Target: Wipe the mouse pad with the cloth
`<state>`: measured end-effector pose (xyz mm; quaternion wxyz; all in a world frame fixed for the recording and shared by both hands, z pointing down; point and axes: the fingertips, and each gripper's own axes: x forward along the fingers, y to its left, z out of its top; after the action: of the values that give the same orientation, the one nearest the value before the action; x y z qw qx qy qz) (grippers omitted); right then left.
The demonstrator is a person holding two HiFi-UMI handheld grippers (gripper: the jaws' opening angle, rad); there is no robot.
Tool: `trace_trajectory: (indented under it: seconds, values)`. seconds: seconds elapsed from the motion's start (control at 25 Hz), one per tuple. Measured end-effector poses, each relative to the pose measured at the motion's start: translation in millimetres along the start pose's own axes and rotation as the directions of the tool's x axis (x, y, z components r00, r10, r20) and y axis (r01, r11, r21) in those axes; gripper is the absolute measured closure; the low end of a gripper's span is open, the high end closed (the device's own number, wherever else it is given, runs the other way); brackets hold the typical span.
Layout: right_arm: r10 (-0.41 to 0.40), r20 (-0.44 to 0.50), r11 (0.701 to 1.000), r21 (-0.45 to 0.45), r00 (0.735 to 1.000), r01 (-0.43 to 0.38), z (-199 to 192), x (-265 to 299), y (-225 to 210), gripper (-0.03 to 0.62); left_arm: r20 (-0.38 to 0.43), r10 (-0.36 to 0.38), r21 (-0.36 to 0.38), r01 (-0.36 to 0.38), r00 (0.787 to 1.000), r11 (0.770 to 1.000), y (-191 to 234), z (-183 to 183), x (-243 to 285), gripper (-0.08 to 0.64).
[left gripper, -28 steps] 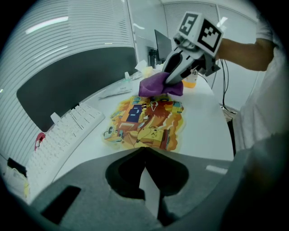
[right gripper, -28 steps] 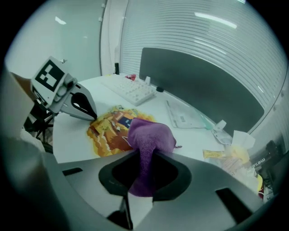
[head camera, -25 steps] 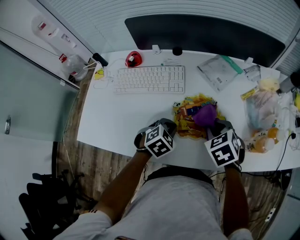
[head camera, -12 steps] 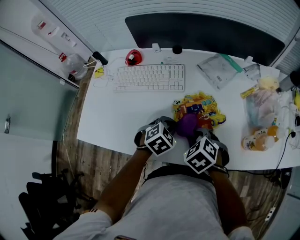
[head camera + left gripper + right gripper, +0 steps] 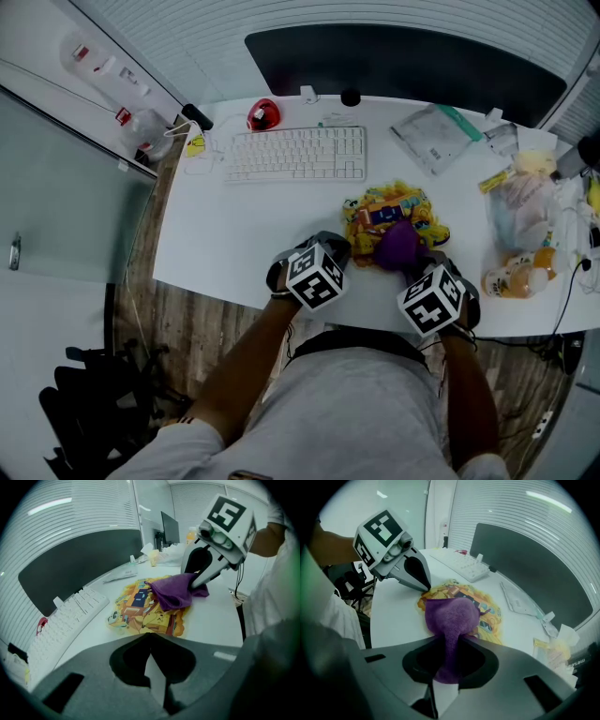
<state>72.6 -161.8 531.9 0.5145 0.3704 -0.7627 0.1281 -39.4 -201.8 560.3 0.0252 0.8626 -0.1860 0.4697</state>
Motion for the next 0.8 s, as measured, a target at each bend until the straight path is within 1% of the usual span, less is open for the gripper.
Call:
trace_trajectory:
  seconds: [0.2, 0.4, 0.64, 0.8]
  values:
    - [-0.053, -0.03, 0.996, 0.067, 0.998, 0.055, -23, -6, -27, 0.523, -0.003, -0.002, 0.001, 0.002, 1.0, 1.0, 0, 0, 0, 0.545]
    - [-0.094, -0.053, 0.99, 0.104, 0.994, 0.099, -38, -10, -45, 0.523, -0.008, 0.0, 0.002, 0.0, 1.0, 1.0, 0, 0, 1, 0.545]
    - [-0.119, -0.055, 0.986, 0.108, 0.991, 0.124, -41, -16, -52, 0.523, -0.013, 0.001, 0.005, 0.0, 1.0, 1.0, 0, 1, 0, 0.545]
    - [-0.13, -0.025, 0.984, 0.118, 0.991, 0.132, -36, -23, -53, 0.523, -0.015, 0.009, 0.006, -0.009, 1.0, 1.0, 0, 1, -1, 0.545]
